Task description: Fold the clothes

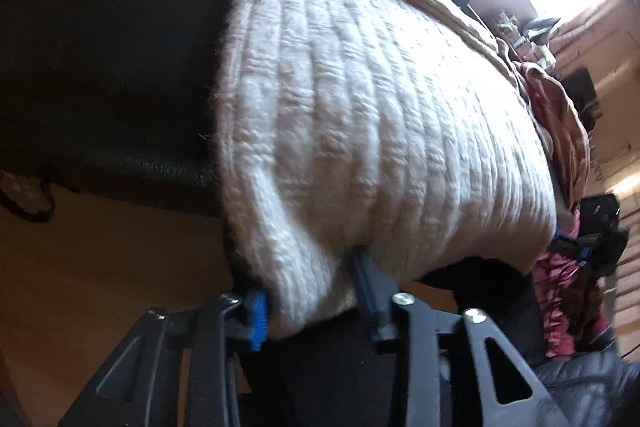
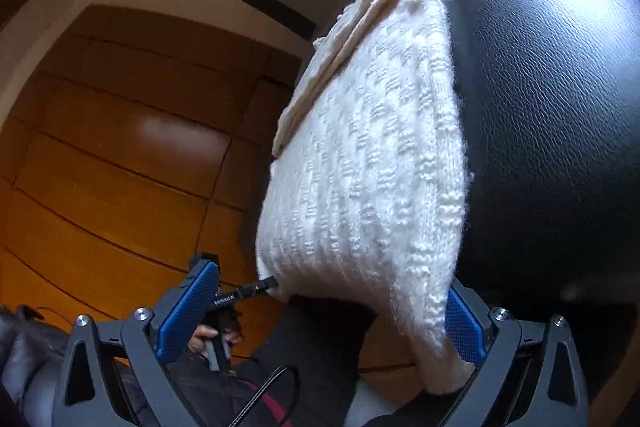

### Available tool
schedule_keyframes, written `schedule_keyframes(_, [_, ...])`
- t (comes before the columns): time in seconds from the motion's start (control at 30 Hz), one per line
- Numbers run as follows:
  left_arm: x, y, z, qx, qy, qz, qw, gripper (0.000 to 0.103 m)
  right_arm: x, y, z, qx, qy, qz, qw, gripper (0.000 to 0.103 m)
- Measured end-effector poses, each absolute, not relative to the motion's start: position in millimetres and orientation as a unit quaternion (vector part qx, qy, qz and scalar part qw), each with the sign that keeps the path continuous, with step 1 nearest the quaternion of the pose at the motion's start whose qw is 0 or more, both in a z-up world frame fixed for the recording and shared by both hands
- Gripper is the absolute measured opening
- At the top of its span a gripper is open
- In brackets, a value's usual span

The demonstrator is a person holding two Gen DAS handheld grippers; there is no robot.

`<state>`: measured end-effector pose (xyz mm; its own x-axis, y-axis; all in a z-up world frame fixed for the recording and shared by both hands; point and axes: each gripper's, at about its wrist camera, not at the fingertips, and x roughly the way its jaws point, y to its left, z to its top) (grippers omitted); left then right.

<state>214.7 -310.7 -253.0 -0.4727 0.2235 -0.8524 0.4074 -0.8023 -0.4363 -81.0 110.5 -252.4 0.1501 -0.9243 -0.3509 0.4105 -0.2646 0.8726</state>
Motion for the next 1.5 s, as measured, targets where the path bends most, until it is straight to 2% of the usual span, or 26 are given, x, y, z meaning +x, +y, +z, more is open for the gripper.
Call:
schedule_keyframes(0.03, [214,-312,-253,0.508,0.32,-0.798,0.051,0.028,-80,108,-251,0.518,-0.234,-0.607,0.555,0.103])
schedule_keyframes(0.07, [214,-314,-253,0.506,0.331,-0.795,0.045,0.023,-79,106,-249,0.518,-0.22,-0.611,0.556,0.099])
schedule_keyframes(0.1, [214,-313,-253,0.505,0.333,-0.796,0.039,0.021,-78,104,-247,0.519,-0.205,-0.616,0.556,0.087])
schedule_keyframes(0.17, [213,-311,-254,0.509,0.33,-0.794,0.036,0.021,-77,103,-246,0.534,-0.175,-0.622,0.545,0.073])
schedule_keyframes(0.2, [212,-310,-255,0.512,0.33,-0.792,0.035,0.021,-77,104,-248,0.541,-0.168,-0.621,0.541,0.069])
schedule_keyframes(0.43, [213,-306,-251,0.502,0.332,-0.798,0.04,0.022,-68,97,-258,0.563,-0.111,-0.616,0.539,0.071])
schedule_keyframes(0.53, [204,-301,-250,0.491,0.301,-0.816,0.052,0.028,-71,103,-261,0.564,-0.122,-0.623,0.528,0.07])
schedule_keyframes(0.57, [202,-299,-251,0.49,0.291,-0.82,0.054,0.03,-69,103,-262,0.564,-0.115,-0.628,0.525,0.064])
schedule_keyframes(0.63, [199,-300,-252,0.49,0.293,-0.82,0.051,0.031,-66,106,-262,0.57,-0.09,-0.642,0.505,0.038])
schedule_keyframes(0.67, [197,-303,-254,0.491,0.304,-0.815,0.048,0.031,-67,108,-265,0.579,-0.09,-0.641,0.496,0.016])
schedule_keyframes(0.7, [197,-305,-255,0.495,0.315,-0.808,0.047,0.031,-68,111,-268,0.587,-0.092,-0.641,0.487,0.012])
schedule_keyframes(0.87, [194,-306,-257,0.507,0.335,-0.793,0.046,0.029,-70,112,-275,0.598,-0.096,-0.645,0.465,0.012])
schedule_keyframes(0.9, [193,-305,-255,0.508,0.331,-0.794,0.045,0.027,-70,111,-274,0.6,-0.097,-0.645,0.464,0.015])
schedule_keyframes(0.93, [192,-303,-253,0.508,0.322,-0.798,0.042,0.022,-70,111,-276,0.608,-0.103,-0.638,0.461,0.016])
schedule_keyframes(1.1, [189,-287,-243,0.52,0.261,-0.813,0.028,0.014,-68,113,-274,0.609,-0.088,-0.644,0.455,0.015])
schedule_keyframes(1.17, [190,-287,-240,0.518,0.26,-0.815,0.023,0.011,-63,107,-271,0.599,-0.076,-0.653,0.457,0.015])
schedule_keyframes(1.2, [189,-288,-237,0.512,0.267,-0.816,0.018,0.01,-59,102,-269,0.594,-0.071,-0.657,0.459,0.012])
schedule_keyframes(1.5, [193,-314,-201,0.43,0.35,-0.83,-0.053,0.009,-69,103,-239,0.553,-0.089,-0.663,0.496,0.012])
